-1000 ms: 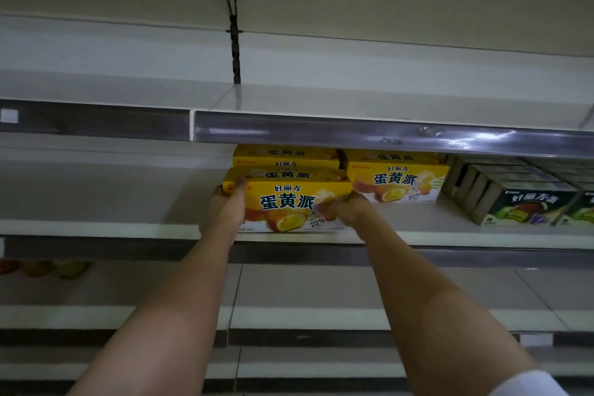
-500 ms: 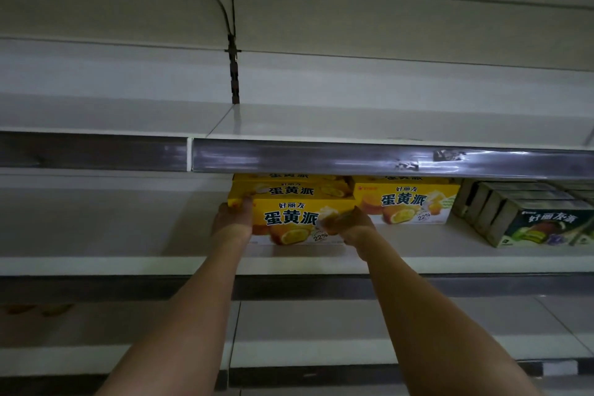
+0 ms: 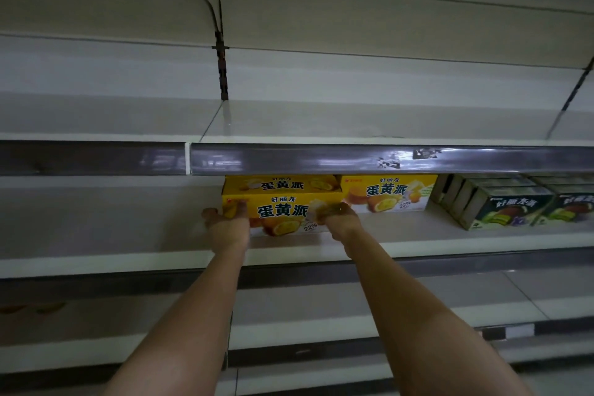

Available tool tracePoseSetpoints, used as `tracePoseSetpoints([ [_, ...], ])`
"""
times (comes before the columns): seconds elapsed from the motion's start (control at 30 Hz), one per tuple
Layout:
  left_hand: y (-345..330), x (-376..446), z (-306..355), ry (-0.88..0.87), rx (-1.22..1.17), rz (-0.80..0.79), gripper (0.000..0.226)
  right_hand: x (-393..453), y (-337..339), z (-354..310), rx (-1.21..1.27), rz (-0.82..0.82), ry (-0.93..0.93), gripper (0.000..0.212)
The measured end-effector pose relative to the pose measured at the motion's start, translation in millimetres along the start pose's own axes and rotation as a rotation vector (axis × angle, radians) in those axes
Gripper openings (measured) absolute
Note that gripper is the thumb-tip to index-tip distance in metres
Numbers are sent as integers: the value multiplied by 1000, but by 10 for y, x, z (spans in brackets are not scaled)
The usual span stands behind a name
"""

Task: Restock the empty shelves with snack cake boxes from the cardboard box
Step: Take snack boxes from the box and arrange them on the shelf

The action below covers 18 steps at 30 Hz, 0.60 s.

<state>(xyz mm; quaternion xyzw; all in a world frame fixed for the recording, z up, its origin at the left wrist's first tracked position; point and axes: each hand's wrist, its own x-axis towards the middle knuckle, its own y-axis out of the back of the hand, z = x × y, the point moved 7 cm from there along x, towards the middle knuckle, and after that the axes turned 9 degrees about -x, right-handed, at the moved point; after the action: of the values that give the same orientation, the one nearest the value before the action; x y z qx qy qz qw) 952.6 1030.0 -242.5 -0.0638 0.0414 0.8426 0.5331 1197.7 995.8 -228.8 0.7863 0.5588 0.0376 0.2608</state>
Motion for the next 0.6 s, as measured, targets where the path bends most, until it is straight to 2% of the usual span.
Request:
tracePoseSetpoints([
  [0.07,-30,-51,-34,-8,-22,-20,52,-70,42,19,-64,16,-4,51],
  [0.17,-130,-243,-40,-18,63,-53,43,-204,165,144,-139,21,-19,67],
  [0.33,-386,-630,53,-183,228,-52,40,-488,634,522,-166,63,-49,63],
  [0.47,-779,-1154,32,-275,316,-175,32,-800,1187,970,-132,143,-101,61],
  [0.6,-1297,-1886,-126,-368,351,-387,31,-1275,1848,1603,-74,252,-175,62],
])
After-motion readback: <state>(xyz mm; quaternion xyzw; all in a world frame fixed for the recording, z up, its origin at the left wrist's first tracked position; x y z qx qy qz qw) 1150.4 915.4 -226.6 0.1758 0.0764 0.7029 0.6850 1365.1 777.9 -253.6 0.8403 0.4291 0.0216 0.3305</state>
